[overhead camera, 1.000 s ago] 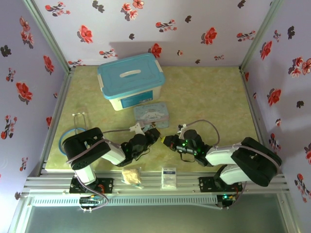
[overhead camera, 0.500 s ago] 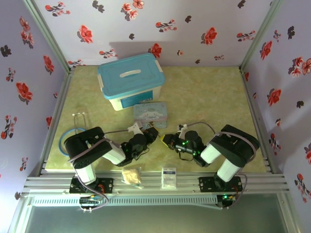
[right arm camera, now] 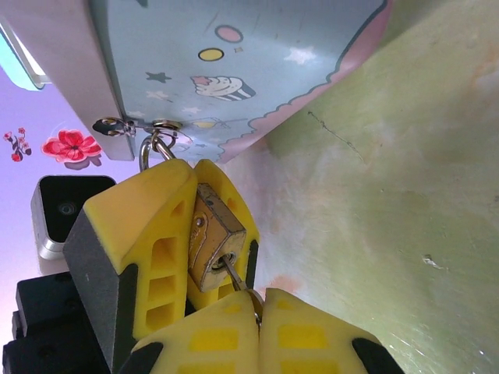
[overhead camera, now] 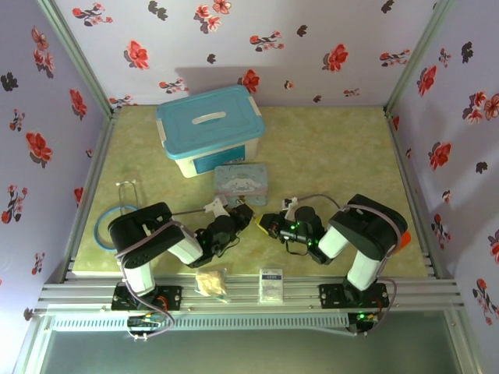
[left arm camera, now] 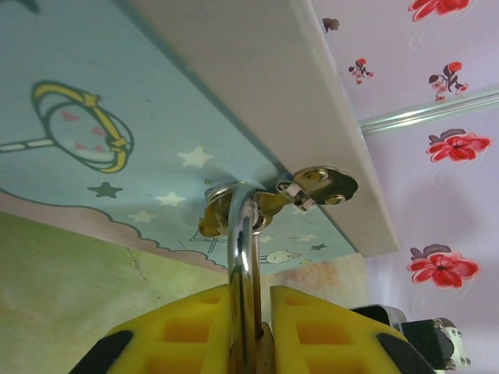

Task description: Unlock a padlock with a key

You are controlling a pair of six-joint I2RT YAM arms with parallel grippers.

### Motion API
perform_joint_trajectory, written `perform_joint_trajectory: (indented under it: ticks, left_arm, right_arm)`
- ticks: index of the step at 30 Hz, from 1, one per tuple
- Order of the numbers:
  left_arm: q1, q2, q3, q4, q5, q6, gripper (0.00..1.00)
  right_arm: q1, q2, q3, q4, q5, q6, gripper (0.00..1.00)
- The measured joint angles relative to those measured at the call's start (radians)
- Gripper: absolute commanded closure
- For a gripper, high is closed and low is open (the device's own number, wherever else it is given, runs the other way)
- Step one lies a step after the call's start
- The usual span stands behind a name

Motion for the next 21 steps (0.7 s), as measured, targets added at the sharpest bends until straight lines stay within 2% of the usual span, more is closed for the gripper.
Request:
perform_joint_trajectory:
  ticks: [21]
  left_arm:
    - [0.011, 0.036, 0.01, 0.039, -0.002, -0.029, 1.0]
  right_arm:
    - [-0.019, 0.004, 0.037, -0.043, -0.02, -0.025, 1.0]
